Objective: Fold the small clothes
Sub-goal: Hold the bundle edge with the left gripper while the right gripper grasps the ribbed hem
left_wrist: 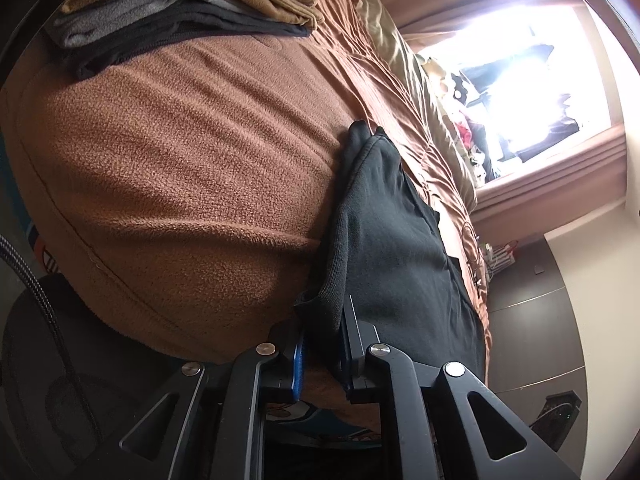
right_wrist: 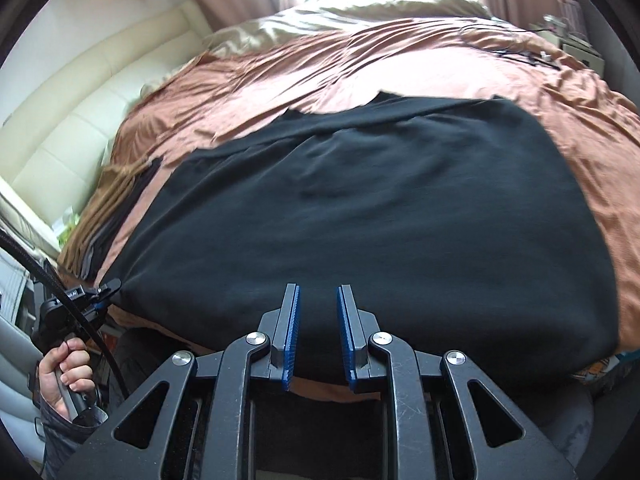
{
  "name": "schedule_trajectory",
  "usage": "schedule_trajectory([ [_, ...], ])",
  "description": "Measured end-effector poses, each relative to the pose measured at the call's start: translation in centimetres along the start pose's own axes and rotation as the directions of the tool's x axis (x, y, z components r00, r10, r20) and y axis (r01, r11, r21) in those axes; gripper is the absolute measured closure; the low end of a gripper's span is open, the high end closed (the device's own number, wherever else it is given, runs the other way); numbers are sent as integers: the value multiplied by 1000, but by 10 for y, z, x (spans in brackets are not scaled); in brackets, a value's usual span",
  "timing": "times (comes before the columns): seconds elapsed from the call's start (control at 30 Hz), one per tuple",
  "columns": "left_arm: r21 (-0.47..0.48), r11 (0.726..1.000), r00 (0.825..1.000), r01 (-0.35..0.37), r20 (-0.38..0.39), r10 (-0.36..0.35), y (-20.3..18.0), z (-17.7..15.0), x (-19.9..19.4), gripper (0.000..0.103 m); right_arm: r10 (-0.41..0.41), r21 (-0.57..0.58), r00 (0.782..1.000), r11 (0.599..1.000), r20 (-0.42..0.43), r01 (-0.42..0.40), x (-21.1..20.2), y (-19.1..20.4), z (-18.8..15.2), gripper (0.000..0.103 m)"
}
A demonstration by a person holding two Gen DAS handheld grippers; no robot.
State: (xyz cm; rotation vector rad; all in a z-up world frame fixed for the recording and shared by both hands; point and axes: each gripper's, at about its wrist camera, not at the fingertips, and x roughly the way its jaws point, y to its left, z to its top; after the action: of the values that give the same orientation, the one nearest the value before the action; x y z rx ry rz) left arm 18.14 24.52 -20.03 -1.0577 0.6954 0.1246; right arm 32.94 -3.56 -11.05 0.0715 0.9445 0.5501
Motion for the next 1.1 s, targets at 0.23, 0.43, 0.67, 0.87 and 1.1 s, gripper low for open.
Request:
schedule_trajectory([
  [0.23, -3, 1000, 1000, -1, -12, 1, 1, 0, 0, 89, -26, -87, 995, 996, -94, 18, 63, 14, 15, 86],
  [0.43, -22, 1000, 1000, -12, -21, 12, -2, 2, 2, 88, -60, -114, 988, 993, -145, 44, 86, 15, 29, 87],
  [0.67, -41, 999, 999, -18, -29, 17, -2, 5, 6, 88, -47, -106, 990, 994, -135, 33, 99, 15, 43, 87],
  [0.87, -78, 996, 999, -31, -33, 28, 1, 6, 7, 88, -51, -102, 988, 994, -143, 37, 120, 17, 63, 87],
  [1.1, -115, 992, 999, -46, -24, 43, 2, 4, 6, 88, -105, -120, 982, 989, -158, 87, 148, 21, 98, 88],
])
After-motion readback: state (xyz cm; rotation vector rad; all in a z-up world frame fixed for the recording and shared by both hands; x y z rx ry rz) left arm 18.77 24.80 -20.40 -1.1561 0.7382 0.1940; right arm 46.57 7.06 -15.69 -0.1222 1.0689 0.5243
